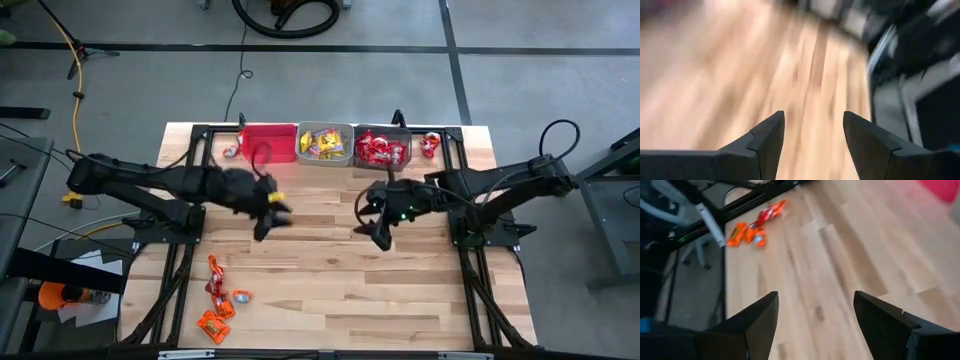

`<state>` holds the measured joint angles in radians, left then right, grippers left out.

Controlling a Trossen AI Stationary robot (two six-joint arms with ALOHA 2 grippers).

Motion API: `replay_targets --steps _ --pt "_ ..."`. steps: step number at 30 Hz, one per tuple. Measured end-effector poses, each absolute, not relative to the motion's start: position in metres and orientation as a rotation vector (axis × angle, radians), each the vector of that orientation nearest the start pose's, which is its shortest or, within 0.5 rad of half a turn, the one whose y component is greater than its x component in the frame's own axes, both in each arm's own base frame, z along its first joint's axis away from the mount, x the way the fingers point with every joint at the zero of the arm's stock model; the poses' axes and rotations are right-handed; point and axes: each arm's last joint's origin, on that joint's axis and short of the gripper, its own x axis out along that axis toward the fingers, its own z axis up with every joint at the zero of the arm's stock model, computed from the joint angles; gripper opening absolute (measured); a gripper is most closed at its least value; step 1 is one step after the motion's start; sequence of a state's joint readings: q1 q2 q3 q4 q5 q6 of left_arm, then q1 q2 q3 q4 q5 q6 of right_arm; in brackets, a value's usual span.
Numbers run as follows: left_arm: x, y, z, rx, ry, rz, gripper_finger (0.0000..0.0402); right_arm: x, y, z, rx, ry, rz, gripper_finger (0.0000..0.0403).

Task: Sort candy
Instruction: Put the red candy into the black bin

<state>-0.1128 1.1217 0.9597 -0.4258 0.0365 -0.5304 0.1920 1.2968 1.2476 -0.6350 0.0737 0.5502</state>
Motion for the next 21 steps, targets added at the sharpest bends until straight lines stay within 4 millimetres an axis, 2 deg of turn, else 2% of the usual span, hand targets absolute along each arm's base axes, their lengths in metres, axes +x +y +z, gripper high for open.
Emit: replay_targets --steps 4,7,9,11,15,21 --pt "0.217 -0.054 0.287 -0.665 1.034 0.121 0.0190 0.269 0.031 0.344 0.405 0.680 -0.126 0.0254" --pt "0.200 -0.081 0.268 -0.835 1.359 0.232 0.0190 0.270 0.019 0.344 0.389 0.679 -0.161 0.0254" --pt "0.190 -0.099 0.259 -0.878 1.509 0.335 0.0190 0.270 0.011 0.343 0.364 0.682 -0.176 0.0254" --pt "0.183 -0.118 0.250 -0.885 1.586 0.441 0.0190 0.270 0.004 0.343 0.342 0.680 -0.188 0.0254" --pt "0.177 -0.148 0.234 -0.917 1.632 0.608 0.0190 0.270 -0.006 0.343 0.323 0.684 -0.204 0.0254" --pt "0.176 -0.168 0.204 -0.815 1.659 0.774 0.0189 0.269 -0.016 0.342 0.285 0.694 -0.201 0.0254"
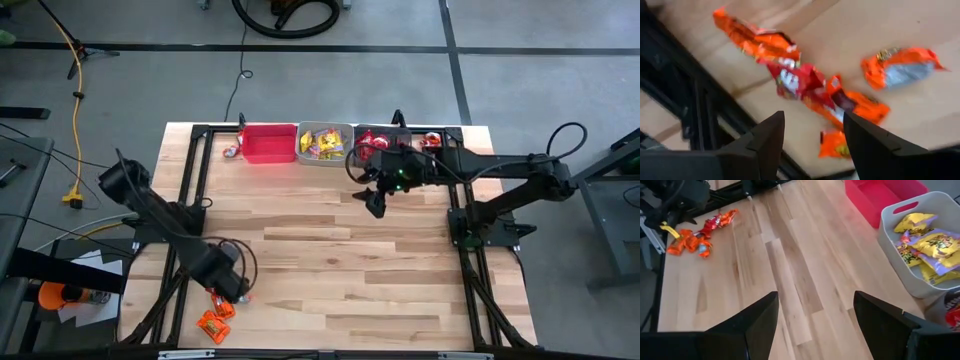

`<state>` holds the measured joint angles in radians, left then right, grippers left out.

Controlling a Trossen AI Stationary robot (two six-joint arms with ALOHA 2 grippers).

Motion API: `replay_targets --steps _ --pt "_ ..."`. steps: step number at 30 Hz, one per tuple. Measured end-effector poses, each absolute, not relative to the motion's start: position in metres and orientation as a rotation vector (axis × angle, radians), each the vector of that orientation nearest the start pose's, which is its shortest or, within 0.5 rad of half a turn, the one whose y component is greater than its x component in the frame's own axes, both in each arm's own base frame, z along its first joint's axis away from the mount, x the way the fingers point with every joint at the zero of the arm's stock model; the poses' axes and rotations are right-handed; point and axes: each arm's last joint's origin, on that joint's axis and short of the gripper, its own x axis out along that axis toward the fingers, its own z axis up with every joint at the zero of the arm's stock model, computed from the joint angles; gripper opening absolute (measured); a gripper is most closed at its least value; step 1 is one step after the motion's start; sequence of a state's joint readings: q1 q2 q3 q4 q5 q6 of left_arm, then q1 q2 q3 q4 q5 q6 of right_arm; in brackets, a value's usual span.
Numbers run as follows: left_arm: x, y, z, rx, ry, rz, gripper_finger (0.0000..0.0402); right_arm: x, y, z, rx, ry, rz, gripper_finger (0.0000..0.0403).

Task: Sort candy
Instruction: Put the red candy into the black bin

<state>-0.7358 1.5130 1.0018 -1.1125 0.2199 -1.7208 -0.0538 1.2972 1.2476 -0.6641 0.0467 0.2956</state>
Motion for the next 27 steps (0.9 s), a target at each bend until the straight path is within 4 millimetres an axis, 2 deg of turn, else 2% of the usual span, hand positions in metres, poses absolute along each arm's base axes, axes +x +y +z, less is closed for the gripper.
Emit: replay_targets --steps 4,10,14,17,20,22,25,27 --pt "0.171 -0.163 0.181 -0.771 1.679 0.845 0.0183 0.268 -0.019 0.341 0.282 0.705 -0.209 0.0254" --pt "0.167 -0.155 0.158 -0.844 1.642 0.830 0.0175 0.266 -0.019 0.340 0.278 0.729 -0.211 0.0254" --pt "0.168 -0.155 0.152 -0.864 1.630 0.782 0.0165 0.266 -0.019 0.339 0.279 0.735 -0.213 0.0254" --pt "0.167 -0.154 0.153 -0.835 1.634 0.748 0.0131 0.266 -0.019 0.339 0.277 0.737 -0.213 0.0254" --pt "0.169 -0.155 0.165 -0.825 1.599 0.665 0.0059 0.266 -0.019 0.339 0.274 0.737 -0.212 0.0254" --pt "0.171 -0.153 0.181 -0.825 1.535 0.594 0.0017 0.266 -0.019 0.339 0.274 0.734 -0.212 0.0254" --pt "0.175 -0.144 0.215 -0.821 1.371 0.477 0.0017 0.268 -0.019 0.342 0.280 0.707 -0.193 0.0254" --pt "0.178 -0.131 0.241 -0.797 1.206 0.416 0.0016 0.270 -0.018 0.345 0.297 0.675 -0.144 0.0254"
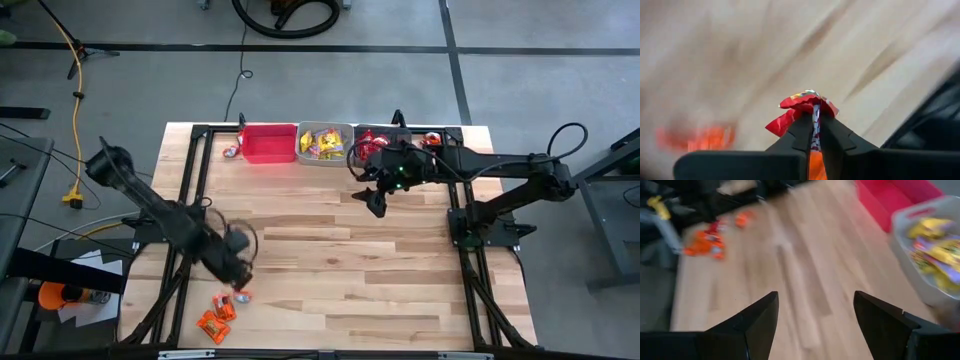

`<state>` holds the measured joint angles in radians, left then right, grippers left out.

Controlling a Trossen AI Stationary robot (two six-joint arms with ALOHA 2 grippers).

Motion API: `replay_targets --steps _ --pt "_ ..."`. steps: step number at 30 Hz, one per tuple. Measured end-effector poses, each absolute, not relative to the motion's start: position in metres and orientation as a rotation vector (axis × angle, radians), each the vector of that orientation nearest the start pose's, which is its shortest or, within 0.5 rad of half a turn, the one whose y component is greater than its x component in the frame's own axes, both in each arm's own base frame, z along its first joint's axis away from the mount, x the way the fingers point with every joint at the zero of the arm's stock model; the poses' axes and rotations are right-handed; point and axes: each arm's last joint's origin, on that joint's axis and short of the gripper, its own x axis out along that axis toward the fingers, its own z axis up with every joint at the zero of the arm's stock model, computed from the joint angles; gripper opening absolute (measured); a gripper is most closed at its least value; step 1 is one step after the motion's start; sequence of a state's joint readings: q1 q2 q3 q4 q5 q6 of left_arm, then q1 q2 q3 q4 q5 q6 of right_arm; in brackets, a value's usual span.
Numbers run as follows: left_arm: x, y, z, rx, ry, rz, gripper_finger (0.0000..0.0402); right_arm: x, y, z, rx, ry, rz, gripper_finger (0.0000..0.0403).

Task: Sort candy
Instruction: Put the red candy into the black bin

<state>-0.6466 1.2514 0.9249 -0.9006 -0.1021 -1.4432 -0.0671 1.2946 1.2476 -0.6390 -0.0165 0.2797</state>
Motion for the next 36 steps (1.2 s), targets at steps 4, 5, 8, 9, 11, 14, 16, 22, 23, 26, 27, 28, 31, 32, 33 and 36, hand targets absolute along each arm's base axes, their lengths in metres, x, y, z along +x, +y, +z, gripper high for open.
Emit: replay_targets --steps 4,5,8,9,11,14,16,22,23,26,27,28,31,32,33,36 --pt "0.187 -0.096 0.294 -0.652 0.764 0.376 0.0003 0.274 -0.015 0.354 0.341 0.581 -0.041 0.0254" --pt "0.190 -0.087 0.305 -0.582 0.648 0.381 0.0003 0.274 -0.014 0.356 0.352 0.563 -0.017 0.0254" --pt "0.201 -0.061 0.334 -0.365 0.372 0.401 0.0001 0.277 -0.010 0.363 0.369 0.499 0.050 0.0254" --pt "0.206 -0.053 0.342 -0.294 0.314 0.395 0.0001 0.277 -0.009 0.365 0.370 0.486 0.063 0.0254" --pt "0.216 -0.039 0.354 -0.180 0.231 0.350 0.0001 0.278 -0.006 0.368 0.376 0.456 0.081 0.0254" --pt "0.230 -0.021 0.364 -0.125 0.133 0.250 0.0001 0.280 -0.002 0.372 0.373 0.418 0.104 0.0254" --pt "0.239 -0.012 0.363 -0.133 0.118 0.176 0.0001 0.281 0.001 0.374 0.368 0.393 0.119 0.0254" --pt "0.262 -0.004 0.348 -0.163 0.162 0.069 0.0000 0.282 0.007 0.377 0.350 0.365 0.113 0.0254" --pt "0.265 -0.004 0.345 -0.163 0.170 0.062 0.0000 0.282 0.007 0.377 0.341 0.365 0.113 0.0254" --pt "0.275 -0.007 0.340 -0.163 0.168 0.038 0.0000 0.282 0.007 0.377 0.335 0.364 0.110 0.0254" --pt "0.278 -0.008 0.339 -0.165 0.152 0.031 0.0000 0.282 0.007 0.377 0.334 0.361 0.097 0.0254" --pt "0.280 -0.008 0.338 -0.165 0.148 0.027 0.0000 0.282 0.006 0.377 0.329 0.357 0.071 0.0254" --pt "0.284 -0.008 0.338 -0.167 0.124 0.021 0.0000 0.282 0.004 0.377 0.318 0.347 0.016 0.0254" --pt "0.285 -0.008 0.338 -0.167 0.121 0.023 0.0000 0.282 0.004 0.377 0.318 0.346 0.015 0.0254" --pt "0.285 -0.007 0.338 -0.166 0.123 0.027 0.0000 0.282 0.004 0.377 0.318 0.344 0.014 0.0254" --pt "0.285 -0.006 0.338 -0.166 0.119 0.042 0.0000 0.282 0.004 0.378 0.310 0.334 0.018 0.0254"
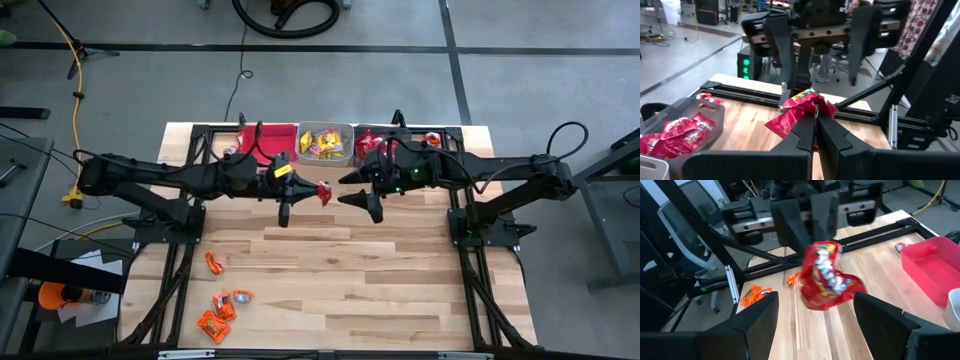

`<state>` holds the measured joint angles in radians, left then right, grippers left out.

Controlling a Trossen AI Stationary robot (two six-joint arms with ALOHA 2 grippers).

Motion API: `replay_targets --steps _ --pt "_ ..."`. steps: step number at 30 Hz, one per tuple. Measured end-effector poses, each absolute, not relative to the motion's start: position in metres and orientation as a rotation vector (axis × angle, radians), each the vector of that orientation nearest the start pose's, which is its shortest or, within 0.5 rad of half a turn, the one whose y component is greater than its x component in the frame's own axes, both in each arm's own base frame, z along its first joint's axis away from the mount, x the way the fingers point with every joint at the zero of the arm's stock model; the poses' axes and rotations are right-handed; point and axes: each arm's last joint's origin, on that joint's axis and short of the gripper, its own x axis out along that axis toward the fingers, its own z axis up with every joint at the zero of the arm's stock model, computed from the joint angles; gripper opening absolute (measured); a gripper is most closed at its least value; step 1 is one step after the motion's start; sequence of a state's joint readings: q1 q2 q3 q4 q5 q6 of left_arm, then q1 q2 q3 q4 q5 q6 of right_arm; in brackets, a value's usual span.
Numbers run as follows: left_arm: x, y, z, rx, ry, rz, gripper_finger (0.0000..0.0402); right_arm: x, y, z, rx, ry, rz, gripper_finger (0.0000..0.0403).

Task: Sort candy
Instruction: Put the red candy into the black bin

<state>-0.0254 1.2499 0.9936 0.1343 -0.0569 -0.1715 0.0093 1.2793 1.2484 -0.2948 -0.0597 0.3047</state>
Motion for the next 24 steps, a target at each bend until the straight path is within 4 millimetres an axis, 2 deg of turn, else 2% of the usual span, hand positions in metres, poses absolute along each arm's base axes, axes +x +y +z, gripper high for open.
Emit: replay_targets --steps 3,12,16,20,24 --pt "0.285 -0.005 0.339 -0.164 0.112 0.050 0.0000 0.287 0.004 0.378 0.291 0.312 0.025 0.0254" --pt "0.285 -0.005 0.341 -0.150 0.089 0.049 0.0000 0.317 0.005 0.357 0.257 0.322 0.028 0.0254" --pt "0.285 -0.005 0.341 -0.151 0.089 0.049 0.0000 0.319 0.004 0.357 0.240 0.302 0.030 0.0243" --pt "0.285 -0.005 0.341 -0.168 0.088 0.060 0.0000 0.319 0.004 0.357 0.235 0.304 0.025 0.0187" --pt "0.285 -0.005 0.341 -0.175 0.086 0.073 0.0007 0.319 0.004 0.357 0.229 0.311 0.018 0.0082"
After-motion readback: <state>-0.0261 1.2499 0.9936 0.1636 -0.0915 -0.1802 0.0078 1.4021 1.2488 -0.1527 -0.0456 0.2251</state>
